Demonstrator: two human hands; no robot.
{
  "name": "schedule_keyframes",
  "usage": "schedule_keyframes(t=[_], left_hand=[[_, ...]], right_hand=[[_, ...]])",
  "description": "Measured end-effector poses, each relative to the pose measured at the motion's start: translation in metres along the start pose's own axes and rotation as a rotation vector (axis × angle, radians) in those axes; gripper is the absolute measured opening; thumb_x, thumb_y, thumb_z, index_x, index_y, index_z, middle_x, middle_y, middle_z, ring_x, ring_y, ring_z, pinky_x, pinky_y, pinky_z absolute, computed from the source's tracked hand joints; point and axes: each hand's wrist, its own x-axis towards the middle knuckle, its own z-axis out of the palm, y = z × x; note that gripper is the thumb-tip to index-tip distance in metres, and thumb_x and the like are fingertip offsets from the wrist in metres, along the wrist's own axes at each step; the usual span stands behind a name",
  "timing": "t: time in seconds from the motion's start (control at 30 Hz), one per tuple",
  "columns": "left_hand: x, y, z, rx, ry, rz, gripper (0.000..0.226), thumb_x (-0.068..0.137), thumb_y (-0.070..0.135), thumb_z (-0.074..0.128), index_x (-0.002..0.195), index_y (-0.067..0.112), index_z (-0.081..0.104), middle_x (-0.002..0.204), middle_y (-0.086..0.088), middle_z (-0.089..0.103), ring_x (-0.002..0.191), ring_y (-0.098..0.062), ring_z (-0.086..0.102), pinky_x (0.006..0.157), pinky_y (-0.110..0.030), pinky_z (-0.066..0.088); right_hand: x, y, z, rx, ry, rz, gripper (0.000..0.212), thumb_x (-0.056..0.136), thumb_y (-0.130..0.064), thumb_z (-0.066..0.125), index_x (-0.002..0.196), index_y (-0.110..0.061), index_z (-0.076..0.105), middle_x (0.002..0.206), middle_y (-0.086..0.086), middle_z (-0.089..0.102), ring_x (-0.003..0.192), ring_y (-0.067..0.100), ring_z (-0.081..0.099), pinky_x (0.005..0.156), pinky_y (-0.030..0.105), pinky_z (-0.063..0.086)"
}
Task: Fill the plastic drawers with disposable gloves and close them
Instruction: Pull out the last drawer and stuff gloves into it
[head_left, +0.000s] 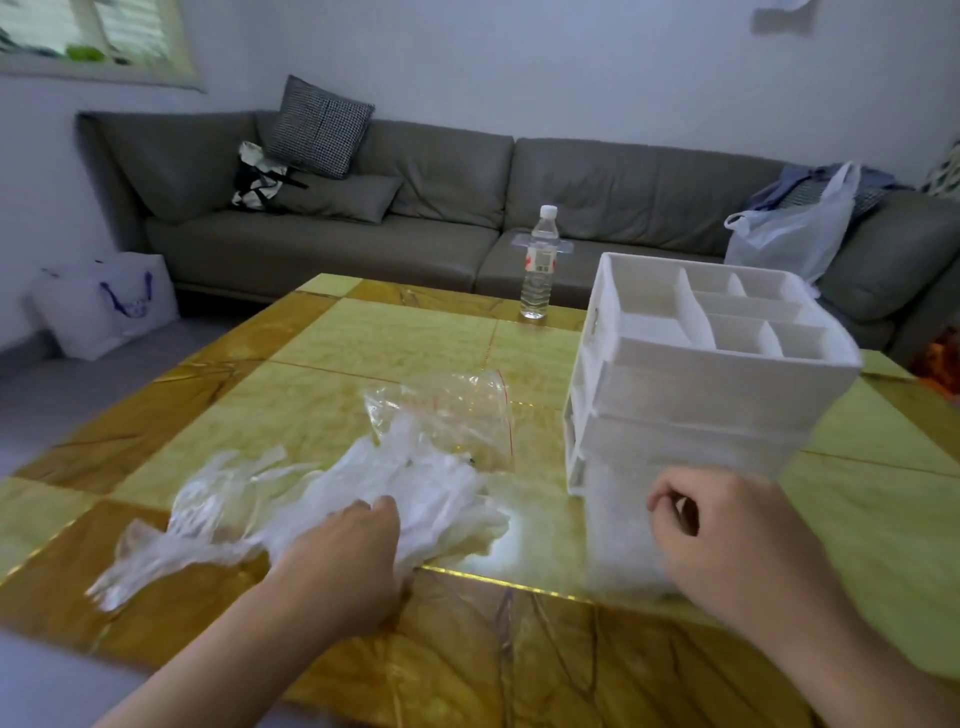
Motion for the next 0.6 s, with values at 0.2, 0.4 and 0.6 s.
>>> schedule_keyframes(t=[0.2, 0.4, 0.6], left_hand=[[0.009, -0.012, 0.009, -0.087, 0.14, 0.002, 0.02, 0.099, 0.031, 0.044, 0.08, 0.025, 0.047, 0.086, 0.005, 0.056, 0.075, -0.015, 0.058, 0.07, -0.037, 0.055], [0.007, -0.004, -0.01, -0.479, 0.311, 0.053, 0.024, 0.097, 0.029, 0.057, 0.075, 0.021, 0.058, 0.064, 0.003, 0.059, 0.055, -0.008, 0.051, 0.047, -0.019, 0.033], [0.003, 0.004, -0.013, -0.655, 0.366, 0.059, 0.024, 0.096, 0.031, 0.062, 0.075, 0.021, 0.065, 0.07, -0.008, 0.067, 0.049, -0.007, 0.047, 0.05, -0.025, 0.038]], right_hand=[[-0.005, -0.022, 0.016, 0.049, -0.026, -0.067, 0.017, 0.08, -0.012, 0.07, 0.07, -0.024, 0.065, 0.061, -0.012, 0.057, 0.061, 0.009, 0.056, 0.052, 0.037, 0.051], [-0.014, -0.049, 0.023, 0.306, -0.105, -0.044, 0.023, 0.086, -0.008, 0.067, 0.071, -0.026, 0.067, 0.065, -0.008, 0.064, 0.063, 0.01, 0.06, 0.053, 0.023, 0.043], [-0.022, -0.078, 0.042, 0.869, -0.46, 0.393, 0.015, 0.095, -0.009, 0.062, 0.094, -0.02, 0.072, 0.085, 0.007, 0.078, 0.071, 0.025, 0.076, 0.07, 0.051, 0.062]])
